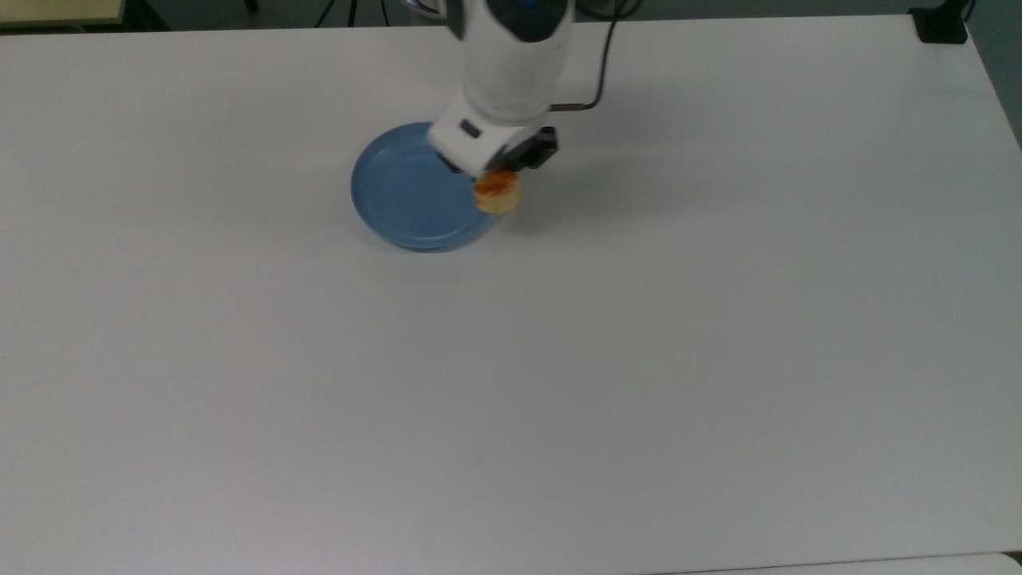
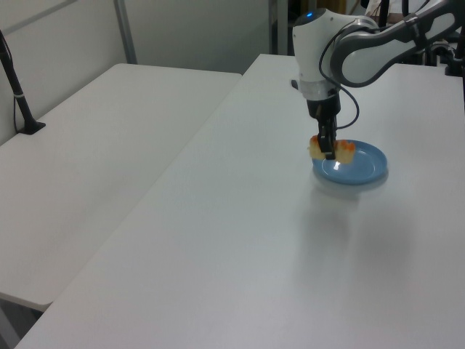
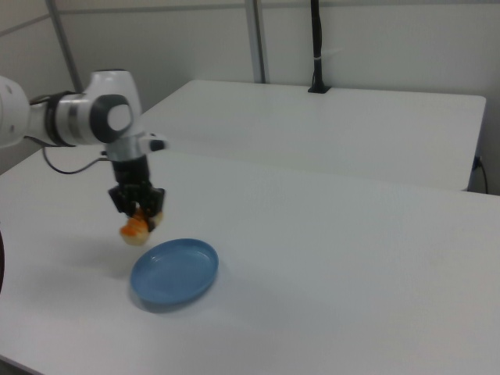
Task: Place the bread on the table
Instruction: 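Carry the bread roll beside the plate and lower it onto the table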
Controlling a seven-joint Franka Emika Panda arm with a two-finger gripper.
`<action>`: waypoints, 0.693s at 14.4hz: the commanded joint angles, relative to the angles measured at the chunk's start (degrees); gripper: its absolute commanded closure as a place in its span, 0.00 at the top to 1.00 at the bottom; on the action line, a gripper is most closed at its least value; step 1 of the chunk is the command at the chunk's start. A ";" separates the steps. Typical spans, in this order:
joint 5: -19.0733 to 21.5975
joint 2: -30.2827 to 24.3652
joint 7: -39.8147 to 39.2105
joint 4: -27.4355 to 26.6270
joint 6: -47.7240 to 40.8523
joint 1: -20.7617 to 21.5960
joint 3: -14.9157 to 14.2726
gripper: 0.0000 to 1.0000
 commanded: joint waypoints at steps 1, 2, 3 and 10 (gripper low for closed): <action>0.64 0.97 7.48 0.43 -0.65 6.88 1.00 0.41; 0.64 1.85 9.07 0.43 -0.39 8.64 1.00 0.41; 0.55 2.64 10.13 0.43 0.23 10.23 1.00 0.41; 0.03 7.83 14.80 0.43 6.47 14.20 1.00 0.87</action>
